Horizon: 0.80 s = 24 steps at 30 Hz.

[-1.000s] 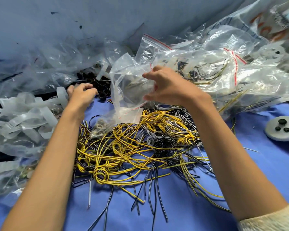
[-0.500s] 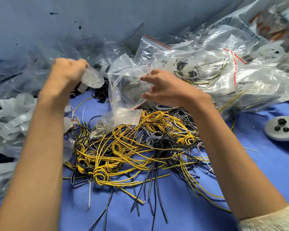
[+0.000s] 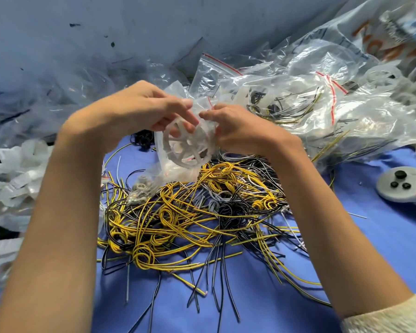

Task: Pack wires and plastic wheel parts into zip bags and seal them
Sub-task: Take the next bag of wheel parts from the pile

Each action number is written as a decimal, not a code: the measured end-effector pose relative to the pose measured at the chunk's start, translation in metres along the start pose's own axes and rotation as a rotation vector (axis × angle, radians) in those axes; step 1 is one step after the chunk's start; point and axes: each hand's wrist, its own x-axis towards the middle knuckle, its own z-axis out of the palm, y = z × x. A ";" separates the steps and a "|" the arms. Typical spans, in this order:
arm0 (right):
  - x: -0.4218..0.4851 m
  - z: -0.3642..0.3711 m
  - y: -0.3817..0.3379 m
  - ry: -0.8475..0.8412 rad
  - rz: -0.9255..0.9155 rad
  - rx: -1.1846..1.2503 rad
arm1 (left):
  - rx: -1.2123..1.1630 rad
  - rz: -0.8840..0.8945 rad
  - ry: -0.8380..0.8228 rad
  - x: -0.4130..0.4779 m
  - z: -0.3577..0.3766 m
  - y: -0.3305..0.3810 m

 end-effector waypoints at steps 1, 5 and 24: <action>-0.001 -0.001 0.000 -0.006 -0.007 -0.005 | -0.013 -0.011 0.039 0.002 0.000 0.001; -0.003 -0.003 0.000 -0.009 -0.025 0.015 | -0.013 -0.054 0.219 0.013 -0.003 -0.003; -0.004 -0.015 -0.024 0.262 -0.120 0.265 | 0.615 -0.140 0.199 0.038 0.028 -0.014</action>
